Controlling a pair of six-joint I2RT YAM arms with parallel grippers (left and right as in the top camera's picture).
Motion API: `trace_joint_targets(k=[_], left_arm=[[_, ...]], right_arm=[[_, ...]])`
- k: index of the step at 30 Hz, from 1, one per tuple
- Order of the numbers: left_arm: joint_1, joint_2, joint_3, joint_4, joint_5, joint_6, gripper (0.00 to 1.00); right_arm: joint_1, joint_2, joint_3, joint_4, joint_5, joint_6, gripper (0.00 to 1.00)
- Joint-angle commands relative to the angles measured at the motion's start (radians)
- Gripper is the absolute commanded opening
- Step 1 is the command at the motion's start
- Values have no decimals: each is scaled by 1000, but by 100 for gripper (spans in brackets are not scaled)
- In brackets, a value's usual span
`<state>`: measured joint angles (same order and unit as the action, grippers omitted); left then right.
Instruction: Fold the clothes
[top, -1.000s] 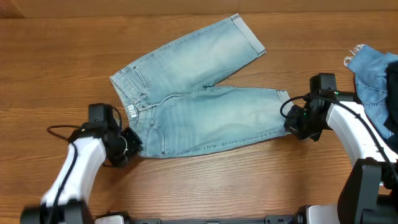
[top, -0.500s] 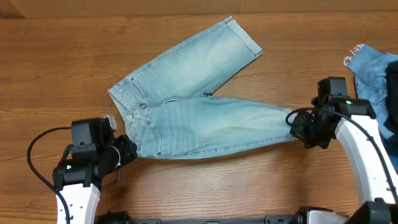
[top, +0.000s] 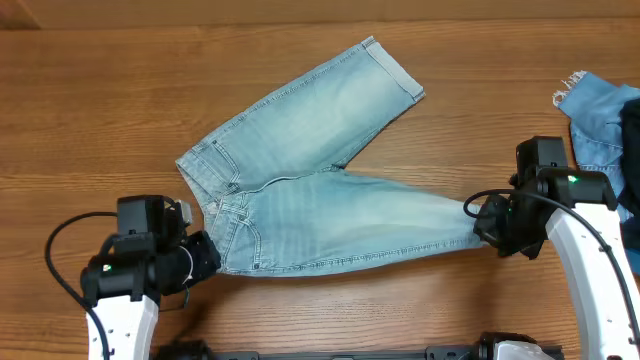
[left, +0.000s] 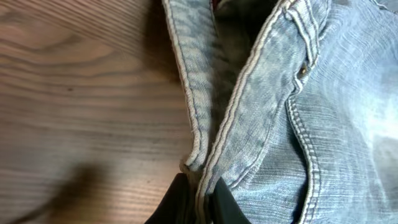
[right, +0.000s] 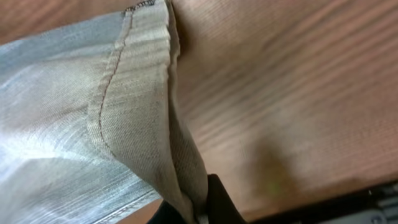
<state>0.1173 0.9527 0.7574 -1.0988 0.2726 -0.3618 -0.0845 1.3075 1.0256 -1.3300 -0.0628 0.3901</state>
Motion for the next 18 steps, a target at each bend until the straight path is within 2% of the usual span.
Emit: trace_joint_targets(k=[1, 7, 11, 18], left_arm=[[3, -20, 119, -54, -124, 33, 4], [4, -26, 247, -77, -175, 18, 4], [4, -19, 259, -38, -176, 18, 5], [6, 25, 259, 30, -175, -5, 4]], right_arm=[[-8, -47, 27, -29, 34, 32, 4], [-8, -92, 35, 39, -87, 63, 4], [-6, -92, 55, 216, -168, -132, 4], [-6, -32, 70, 425, -273, -129, 4]])
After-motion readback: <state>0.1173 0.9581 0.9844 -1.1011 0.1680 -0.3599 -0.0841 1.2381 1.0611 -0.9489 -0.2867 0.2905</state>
